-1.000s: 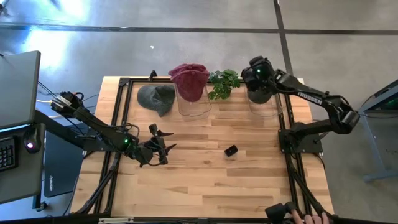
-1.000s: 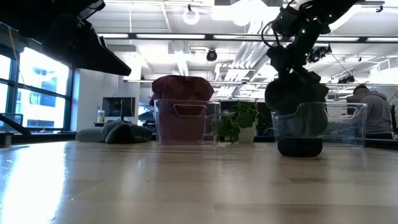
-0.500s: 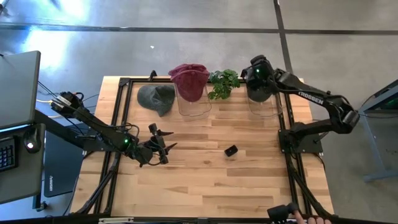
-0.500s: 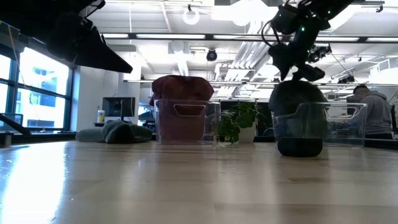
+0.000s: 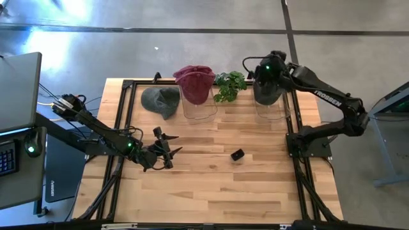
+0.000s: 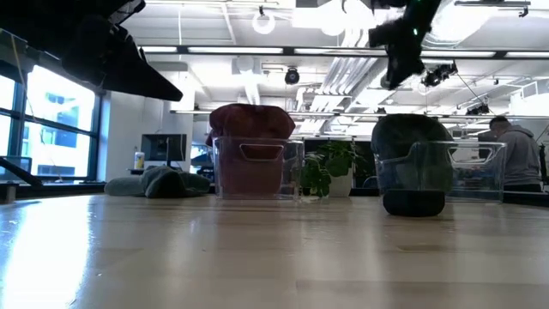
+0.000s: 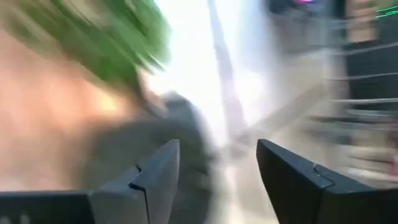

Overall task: Pick & Place hat
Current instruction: Put the black cap into the right transparent bin

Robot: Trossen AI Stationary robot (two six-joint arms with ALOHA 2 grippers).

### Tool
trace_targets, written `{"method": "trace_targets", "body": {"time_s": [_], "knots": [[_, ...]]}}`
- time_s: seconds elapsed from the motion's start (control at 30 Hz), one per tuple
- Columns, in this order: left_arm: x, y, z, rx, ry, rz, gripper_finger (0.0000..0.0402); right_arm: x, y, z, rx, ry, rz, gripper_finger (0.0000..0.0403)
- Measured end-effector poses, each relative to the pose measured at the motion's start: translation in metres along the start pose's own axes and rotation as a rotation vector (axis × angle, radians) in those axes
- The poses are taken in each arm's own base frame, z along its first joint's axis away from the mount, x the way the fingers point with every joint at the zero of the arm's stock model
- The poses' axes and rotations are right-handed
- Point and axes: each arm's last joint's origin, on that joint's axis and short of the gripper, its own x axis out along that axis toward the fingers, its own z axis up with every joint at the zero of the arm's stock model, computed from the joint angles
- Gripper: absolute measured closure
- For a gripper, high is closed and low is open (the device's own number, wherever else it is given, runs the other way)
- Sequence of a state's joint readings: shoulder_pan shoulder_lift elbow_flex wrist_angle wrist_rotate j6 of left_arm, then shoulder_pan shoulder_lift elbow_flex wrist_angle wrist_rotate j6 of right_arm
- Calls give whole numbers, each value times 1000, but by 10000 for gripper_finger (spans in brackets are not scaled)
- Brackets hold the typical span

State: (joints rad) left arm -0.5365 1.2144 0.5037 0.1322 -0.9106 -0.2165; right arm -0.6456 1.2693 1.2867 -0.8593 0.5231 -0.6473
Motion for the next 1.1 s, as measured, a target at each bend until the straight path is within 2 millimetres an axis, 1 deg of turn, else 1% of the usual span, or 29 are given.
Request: {"method": "trace_targets", "body": {"time_s": [0.1,0.13,0.2,0.27,0.33,0.4,0.5,0.57,0.63,0.7,0.8,0.87,0.97,1.03,1.1], "knots": [[-1,0,1,-2,2,-5,174,-13,0,9,290,-118,296,209],[-2,1,3,-6,6,-6,174,-15,0,12,356,-142,380,215],[-6,5,15,-32,15,-4,174,-19,2,21,448,-200,483,225],[-13,12,27,-57,56,17,174,-23,11,31,495,-255,523,233],[-21,23,37,-88,134,62,174,-25,30,42,483,-306,539,241],[-29,39,49,-152,220,120,174,-25,54,50,440,-353,531,247],[-38,67,60,-232,372,223,174,-27,99,57,396,-423,534,253],[-38,83,65,-287,461,283,174,-30,129,59,378,-487,562,255],[-34,97,66,-331,564,317,174,-35,162,56,355,-560,607,256],[-27,109,64,-391,646,323,174,-42,193,49,357,-647,656,256],[-15,130,61,-481,756,329,174,-53,233,33,389,-767,735,256],[-4,144,59,-521,780,352,174,-61,254,18,435,-833,775,257],[12,165,57,-534,743,446,174,-69,279,-6,517,-873,804,258],[21,179,55,-570,738,493,174,-73,293,-22,551,-878,795,257],[30,193,50,-605,766,491,174,-76,307,-35,574,-875,761,257]]}}
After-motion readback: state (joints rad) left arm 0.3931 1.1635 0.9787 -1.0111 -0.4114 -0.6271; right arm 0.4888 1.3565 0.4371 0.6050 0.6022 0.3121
